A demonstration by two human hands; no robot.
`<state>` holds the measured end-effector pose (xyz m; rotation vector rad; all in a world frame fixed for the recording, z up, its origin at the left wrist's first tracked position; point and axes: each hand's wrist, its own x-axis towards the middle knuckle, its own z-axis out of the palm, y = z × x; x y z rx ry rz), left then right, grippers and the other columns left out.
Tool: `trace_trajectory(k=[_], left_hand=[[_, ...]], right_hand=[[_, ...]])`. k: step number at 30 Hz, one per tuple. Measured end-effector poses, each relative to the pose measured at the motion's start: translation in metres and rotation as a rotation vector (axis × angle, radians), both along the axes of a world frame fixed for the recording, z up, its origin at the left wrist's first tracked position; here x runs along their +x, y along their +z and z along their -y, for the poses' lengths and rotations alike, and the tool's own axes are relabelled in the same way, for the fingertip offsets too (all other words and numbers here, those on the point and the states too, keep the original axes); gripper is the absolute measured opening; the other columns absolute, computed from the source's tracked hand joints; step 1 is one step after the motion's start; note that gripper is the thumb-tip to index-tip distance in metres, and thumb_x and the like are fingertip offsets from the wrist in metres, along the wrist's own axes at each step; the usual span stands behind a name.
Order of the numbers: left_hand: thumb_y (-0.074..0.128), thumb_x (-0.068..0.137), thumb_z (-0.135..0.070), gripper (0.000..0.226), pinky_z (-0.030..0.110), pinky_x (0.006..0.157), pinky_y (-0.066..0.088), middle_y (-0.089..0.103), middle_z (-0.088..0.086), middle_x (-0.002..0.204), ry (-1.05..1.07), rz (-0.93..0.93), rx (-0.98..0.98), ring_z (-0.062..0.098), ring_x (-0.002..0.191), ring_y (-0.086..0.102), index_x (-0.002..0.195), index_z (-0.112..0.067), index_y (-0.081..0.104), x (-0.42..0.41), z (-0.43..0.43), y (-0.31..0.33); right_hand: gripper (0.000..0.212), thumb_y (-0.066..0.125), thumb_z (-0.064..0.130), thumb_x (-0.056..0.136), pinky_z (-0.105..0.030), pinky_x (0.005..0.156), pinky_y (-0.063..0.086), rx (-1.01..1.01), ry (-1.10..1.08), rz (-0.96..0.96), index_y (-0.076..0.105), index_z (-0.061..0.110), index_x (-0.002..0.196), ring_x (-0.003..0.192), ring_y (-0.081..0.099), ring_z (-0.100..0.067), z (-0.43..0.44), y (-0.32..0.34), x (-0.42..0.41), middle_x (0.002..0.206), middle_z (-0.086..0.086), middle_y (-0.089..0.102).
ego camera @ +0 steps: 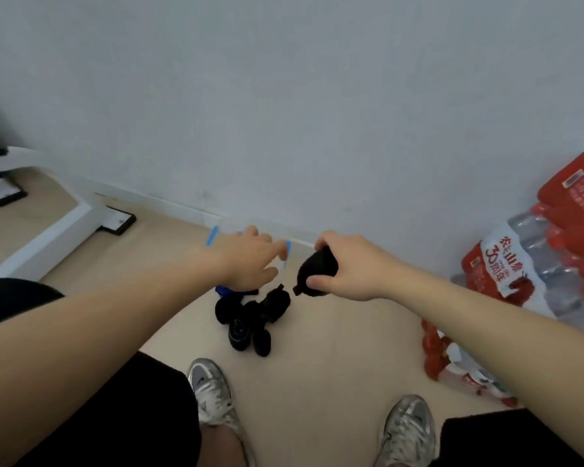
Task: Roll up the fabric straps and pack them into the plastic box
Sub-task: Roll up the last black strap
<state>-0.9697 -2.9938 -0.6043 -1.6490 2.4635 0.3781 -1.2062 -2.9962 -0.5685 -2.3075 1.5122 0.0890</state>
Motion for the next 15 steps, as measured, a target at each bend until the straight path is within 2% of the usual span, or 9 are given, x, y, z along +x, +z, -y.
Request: trace_trajectory(k=[2, 3, 8, 11, 13, 15], left_hand=[[0.046, 0.108, -0.034, 0.04, 0.048, 0.11, 0.039, 0.054, 0.008, 0.144, -0.041, 0.292, 0.056, 0.035, 0.134, 0.041, 0.148, -0.028, 0.05, 0.015, -0.001, -0.027], [0.047, 0.108, -0.03, 0.04, 0.047, 0.108, 0.04, 0.052, 0.01, 0.145, -0.052, 0.353, 0.088, 0.035, 0.134, 0.041, 0.147, -0.027, 0.052, 0.02, -0.001, -0.041], [0.049, 0.107, -0.028, 0.044, 0.045, 0.106, 0.041, 0.049, 0.011, 0.149, 0.041, 0.323, 0.166, 0.035, 0.137, 0.041, 0.15, -0.023, 0.052, 0.035, 0.011, -0.098], [0.05, 0.106, -0.024, 0.04, 0.046, 0.104, 0.043, 0.048, 0.011, 0.145, 0.151, 0.225, 0.159, 0.035, 0.134, 0.042, 0.147, -0.022, 0.052, 0.035, 0.027, -0.126], [0.051, 0.105, -0.017, 0.037, 0.045, 0.099, 0.047, 0.047, 0.011, 0.139, 0.247, 0.148, 0.129, 0.035, 0.128, 0.044, 0.142, -0.019, 0.052, 0.032, 0.038, -0.146], [0.052, 0.105, -0.011, 0.038, 0.044, 0.096, 0.048, 0.045, 0.011, 0.14, 0.32, 0.102, 0.071, 0.034, 0.127, 0.045, 0.142, -0.016, 0.048, 0.028, 0.047, -0.166]], right_hand=[[0.045, 0.081, 0.056, 0.076, -0.042, 0.081, 0.062, 0.02, 0.023, -0.094, 0.067, 0.03, 0.11, 0.098, 0.067, -0.023, 0.006, -0.019, 0.003, 0.104, 0.005, 0.07], [0.04, 0.082, 0.053, 0.074, -0.04, 0.079, 0.063, 0.044, 0.02, -0.123, 0.069, 0.03, 0.103, 0.095, 0.068, -0.022, 0.01, -0.029, 0.004, 0.1, 0.006, 0.071], [0.024, 0.081, 0.033, 0.065, -0.038, 0.072, 0.065, 0.208, -0.151, -0.107, 0.068, 0.027, 0.084, 0.084, 0.071, -0.018, 0.031, -0.099, 0.021, 0.082, 0.008, 0.073], [0.031, 0.08, 0.033, 0.066, -0.035, 0.077, 0.062, 0.277, -0.285, -0.018, 0.067, 0.028, 0.094, 0.097, 0.067, -0.025, 0.029, -0.163, 0.03, 0.095, 0.003, 0.072], [0.041, 0.08, 0.036, 0.074, -0.038, 0.085, 0.06, 0.32, -0.346, 0.028, 0.066, 0.029, 0.112, 0.109, 0.061, -0.03, 0.019, -0.205, 0.034, 0.109, -0.002, 0.069], [0.05, 0.077, 0.04, 0.085, -0.04, 0.092, 0.056, 0.284, -0.318, -0.005, 0.062, 0.028, 0.131, 0.118, 0.056, -0.034, 0.007, -0.243, 0.035, 0.12, -0.006, 0.064]])
